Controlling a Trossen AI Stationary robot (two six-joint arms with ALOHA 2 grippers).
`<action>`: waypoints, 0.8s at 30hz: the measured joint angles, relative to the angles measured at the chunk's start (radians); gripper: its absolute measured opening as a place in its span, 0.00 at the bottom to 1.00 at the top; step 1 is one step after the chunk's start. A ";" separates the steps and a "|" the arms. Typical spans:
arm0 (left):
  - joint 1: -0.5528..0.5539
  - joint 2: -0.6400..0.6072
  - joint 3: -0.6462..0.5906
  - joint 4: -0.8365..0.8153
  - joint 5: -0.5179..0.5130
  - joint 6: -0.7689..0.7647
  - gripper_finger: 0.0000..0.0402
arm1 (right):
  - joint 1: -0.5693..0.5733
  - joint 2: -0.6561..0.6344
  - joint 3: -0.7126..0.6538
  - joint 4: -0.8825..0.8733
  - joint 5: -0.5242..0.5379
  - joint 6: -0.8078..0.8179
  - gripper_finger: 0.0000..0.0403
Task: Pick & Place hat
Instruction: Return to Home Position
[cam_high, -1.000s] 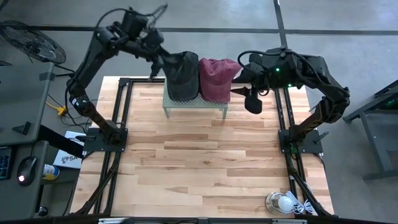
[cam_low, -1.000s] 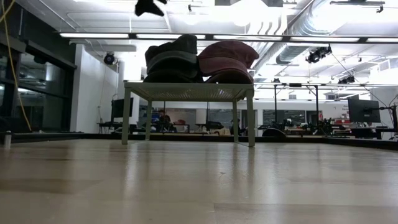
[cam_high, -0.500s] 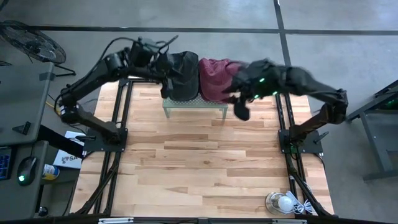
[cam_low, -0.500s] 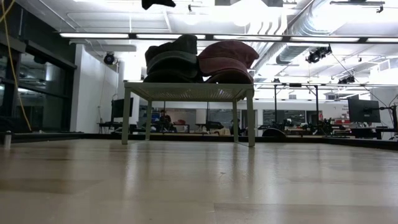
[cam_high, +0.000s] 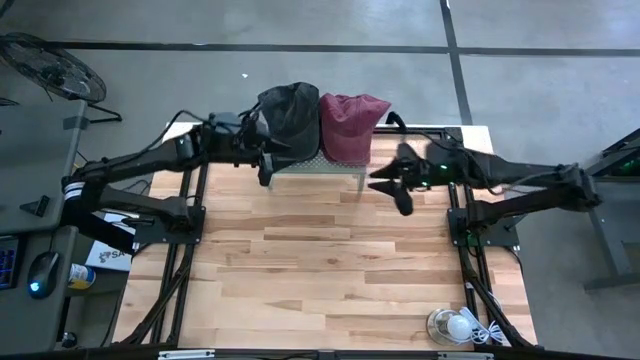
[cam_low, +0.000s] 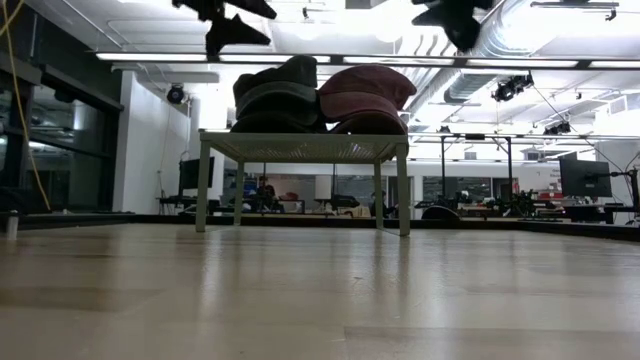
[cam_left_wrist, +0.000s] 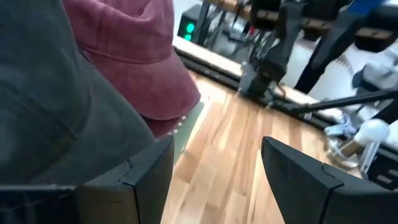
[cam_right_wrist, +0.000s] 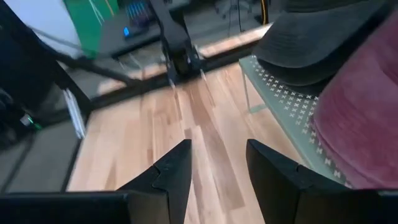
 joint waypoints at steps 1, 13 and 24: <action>-0.005 -0.017 -0.035 0.038 -0.002 -0.010 0.59 | 0.000 -0.044 -0.052 0.037 -0.001 0.016 0.36; -0.003 -0.151 -0.327 0.359 -0.004 -0.078 0.59 | -0.103 -0.627 -0.533 0.290 -0.075 0.177 0.36; -0.003 -0.271 -0.633 0.748 -0.063 -0.141 0.59 | -0.214 -1.010 -0.679 0.178 -0.119 0.298 0.36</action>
